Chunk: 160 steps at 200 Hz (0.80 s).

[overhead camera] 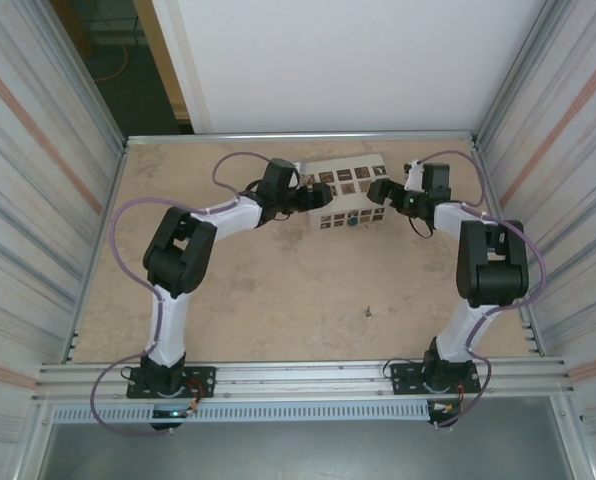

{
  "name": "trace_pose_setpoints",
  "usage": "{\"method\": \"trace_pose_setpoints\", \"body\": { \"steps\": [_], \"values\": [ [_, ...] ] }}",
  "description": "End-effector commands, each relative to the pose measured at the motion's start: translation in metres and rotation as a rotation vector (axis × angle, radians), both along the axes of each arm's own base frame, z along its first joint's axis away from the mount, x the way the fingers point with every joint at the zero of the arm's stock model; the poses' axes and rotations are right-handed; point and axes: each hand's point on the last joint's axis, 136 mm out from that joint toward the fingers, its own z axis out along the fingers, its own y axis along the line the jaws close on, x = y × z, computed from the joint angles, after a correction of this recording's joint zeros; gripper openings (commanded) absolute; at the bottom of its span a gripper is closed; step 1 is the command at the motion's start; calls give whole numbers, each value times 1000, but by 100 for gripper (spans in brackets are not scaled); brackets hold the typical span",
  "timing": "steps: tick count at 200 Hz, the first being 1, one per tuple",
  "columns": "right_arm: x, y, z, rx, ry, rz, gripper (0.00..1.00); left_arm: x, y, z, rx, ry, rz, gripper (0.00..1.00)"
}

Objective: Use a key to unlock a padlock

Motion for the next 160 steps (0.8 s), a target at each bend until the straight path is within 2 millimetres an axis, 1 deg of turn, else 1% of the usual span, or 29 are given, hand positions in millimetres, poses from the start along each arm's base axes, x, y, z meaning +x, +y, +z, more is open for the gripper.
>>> {"method": "trace_pose_setpoints", "body": {
  "steps": [1, 30, 61, 77, 117, 143, 160],
  "values": [
    [-34, 46, 20, 64, -20, 168, 100, -20, -8, 34, -38, -61, -65, 93],
    [-62, 67, 17, 56, -8, 225, 100, -35, 4, 41, -14, -80, -66, 94],
    [-91, 86, 17, 51, 1, 266, 99, -46, 23, 41, 17, -91, -31, 94],
    [-106, 96, 18, 45, 5, 281, 99, -49, 33, 42, 16, -92, -12, 94],
    [-139, 121, 16, 35, 38, 319, 99, -52, 55, 36, 34, -80, 36, 95],
    [-156, 134, 11, 9, 51, 323, 99, -49, 69, 34, 42, -77, 70, 96],
    [-160, 133, 6, -14, 61, 298, 99, -46, 77, 31, 52, -71, 85, 97]
  ]
}}
